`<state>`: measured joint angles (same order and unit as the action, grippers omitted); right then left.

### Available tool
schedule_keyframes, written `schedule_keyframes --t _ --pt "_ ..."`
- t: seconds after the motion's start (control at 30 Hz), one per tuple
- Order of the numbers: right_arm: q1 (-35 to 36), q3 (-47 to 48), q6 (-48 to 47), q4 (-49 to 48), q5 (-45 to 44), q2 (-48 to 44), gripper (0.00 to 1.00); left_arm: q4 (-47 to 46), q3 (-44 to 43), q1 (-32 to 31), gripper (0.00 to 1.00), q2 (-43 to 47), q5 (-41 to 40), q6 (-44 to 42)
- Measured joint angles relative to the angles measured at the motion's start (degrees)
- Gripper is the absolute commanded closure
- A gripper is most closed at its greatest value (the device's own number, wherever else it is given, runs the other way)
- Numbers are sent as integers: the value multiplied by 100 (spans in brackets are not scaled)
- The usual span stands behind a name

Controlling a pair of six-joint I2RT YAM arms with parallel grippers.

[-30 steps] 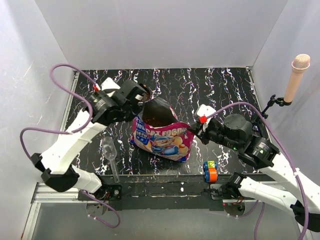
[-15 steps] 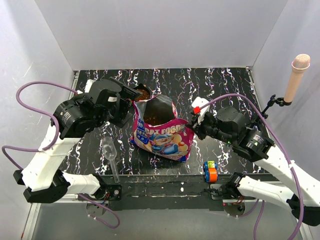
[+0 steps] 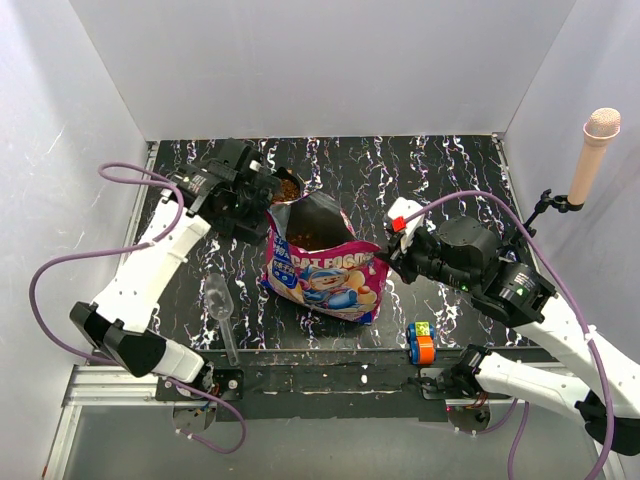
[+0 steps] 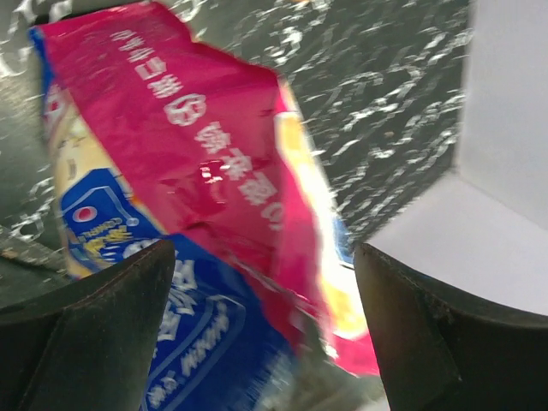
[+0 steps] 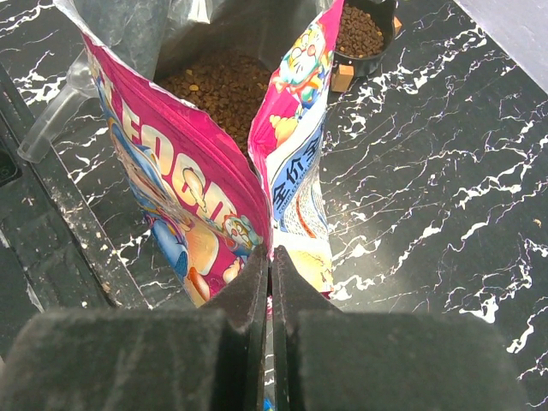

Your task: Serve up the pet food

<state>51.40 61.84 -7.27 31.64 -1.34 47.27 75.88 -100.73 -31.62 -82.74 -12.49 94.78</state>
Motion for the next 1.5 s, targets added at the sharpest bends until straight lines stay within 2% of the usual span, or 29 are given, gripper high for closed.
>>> schedule_keyframes --t 0.07,0.1,0.17,0.2,0.43,0.53,0.63,0.67,0.7,0.73,0.8,0.83,0.93,1.07,1.17,1.23,1.27,1.3,1.37,1.4,1.5 --pt "0 0 0 0 0 0 99 50 328 2 34 0 223 39" --pt "0 0 0 0 0 0 99 48 433 2 45 0 297 44" --pt "0 0 0 0 4 0 99 -17 503 4 83 2 348 63" --pt "0 0 -11 0 4 0 99 -103 503 17 98 22 323 33" --pt "2 9 -409 83 -216 -42 99 -155 483 199 100 109 214 -553" --pt "2 11 -702 212 -442 -127 99 170 229 223 100 103 160 -682" --pt "-2 39 -846 365 -260 -179 99 439 79 227 100 111 153 -640" --pt "-4 101 -844 448 -94 -142 92 494 81 238 100 120 157 -568" --pt "-4 179 -835 518 59 -68 79 525 105 256 100 136 168 -474" --pt "-13 297 -804 610 216 44 66 511 186 275 100 177 192 -356" --pt "-37 588 -708 785 529 332 32 492 393 339 100 299 256 -92" --pt "-39 831 -673 872 741 555 23 494 476 363 100 363 289 31" --pt "-22 1237 -581 881 1152 1008 17 542 507 382 100 422 330 284" --pt "138 1585 -614 892 1246 1545 16 590 509 409 100 422 330 509" --pt "212 1808 -667 874 1123 1926 18 603 507 411 100 422 337 603" --pt "232 1838 -704 844 881 2100 25 605 507 411 100 422 345 629" --pt "232 1838 -732 848 732 2166 35 608 509 411 100 422 348 640" --pt "232 1838 -758 846 549 2221 59 608 507 411 100 422 348 643" --pt "232 1805 -828 800 199 2253 91 605 507 411 100 422 334 647" --pt "236 1722 -774 748 -20 2214 98 597 507 413 100 424 302 647" --pt "225 1342 -828 544 -356 1886 99 588 507 413 100 455 188 645"
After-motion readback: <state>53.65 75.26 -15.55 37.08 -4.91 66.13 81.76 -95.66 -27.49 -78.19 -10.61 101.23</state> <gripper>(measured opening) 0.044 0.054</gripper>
